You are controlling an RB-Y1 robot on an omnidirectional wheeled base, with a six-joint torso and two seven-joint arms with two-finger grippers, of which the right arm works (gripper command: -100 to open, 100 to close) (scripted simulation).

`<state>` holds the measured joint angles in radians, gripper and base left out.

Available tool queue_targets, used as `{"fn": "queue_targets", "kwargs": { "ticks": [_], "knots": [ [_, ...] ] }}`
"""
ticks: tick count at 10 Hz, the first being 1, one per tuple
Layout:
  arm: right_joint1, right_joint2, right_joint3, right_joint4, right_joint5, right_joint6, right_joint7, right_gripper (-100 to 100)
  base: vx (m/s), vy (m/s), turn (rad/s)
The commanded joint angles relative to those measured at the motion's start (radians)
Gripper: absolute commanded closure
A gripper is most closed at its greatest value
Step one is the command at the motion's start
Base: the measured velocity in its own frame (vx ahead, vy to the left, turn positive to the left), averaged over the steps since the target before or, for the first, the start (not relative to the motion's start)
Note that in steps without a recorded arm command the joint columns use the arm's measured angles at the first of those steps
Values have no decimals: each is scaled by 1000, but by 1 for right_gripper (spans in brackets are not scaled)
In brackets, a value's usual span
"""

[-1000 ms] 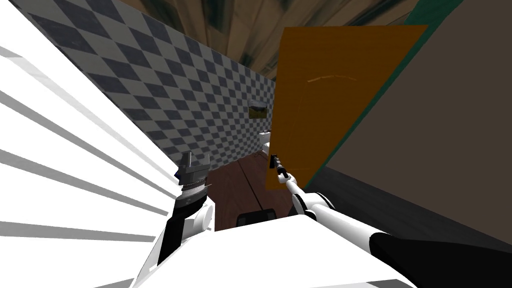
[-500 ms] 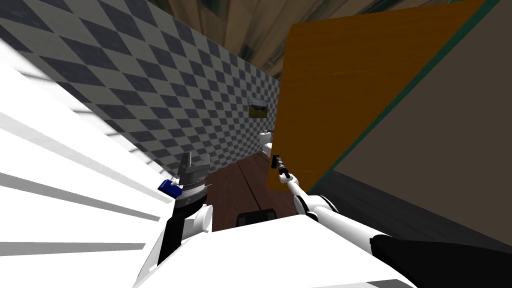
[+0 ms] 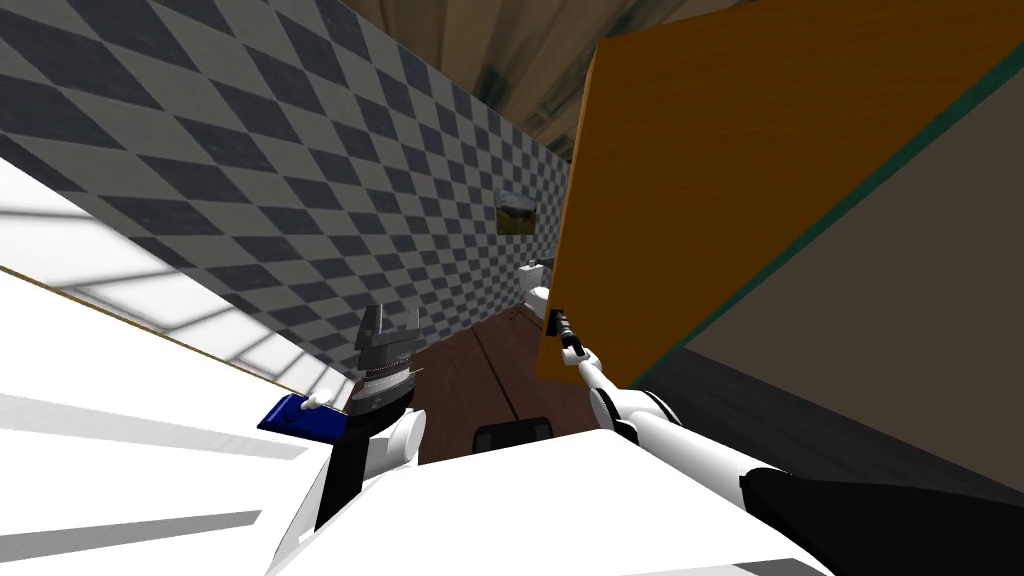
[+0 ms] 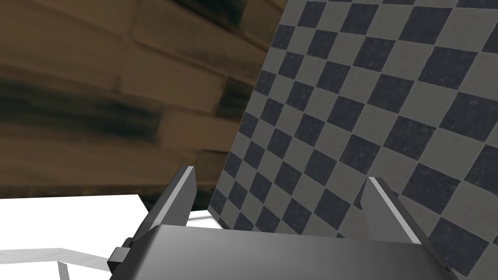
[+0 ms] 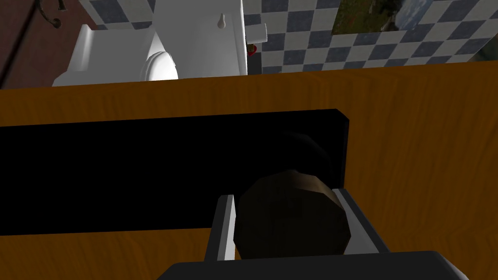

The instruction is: Push the door open

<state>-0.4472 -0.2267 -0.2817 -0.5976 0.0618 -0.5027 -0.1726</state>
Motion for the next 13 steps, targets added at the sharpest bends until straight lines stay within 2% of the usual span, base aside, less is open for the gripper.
{"fn": "queue_targets", "kwargs": {
  "ticks": [1, 2, 6, 8, 10, 11, 12, 13],
  "knots": [
    [3, -21, -31, 13, -12, -1, 11, 100, 175, 87, -62],
    [3, -21, -31, 10, -12, -1, 11, 100, 171, 72, -57],
    [14, -40, -78, 16, -31, 0, 31, 100, 187, 95, -70],
    [14, -40, -78, -3, -31, 0, 31, 100, 91, 39, -23],
    [14, -40, -78, 16, -31, 0, 31, 100, 0, -15, 18],
    [18, -48, -97, 18, -39, 0, 39, 100, 126, 42, -65],
    [18, -48, -97, 18, -39, 0, 39, 100, 149, 85, -86],
    [21, -53, -111, 18, -44, 1, 45, 100, 151, 136, -68]
  ]
}}
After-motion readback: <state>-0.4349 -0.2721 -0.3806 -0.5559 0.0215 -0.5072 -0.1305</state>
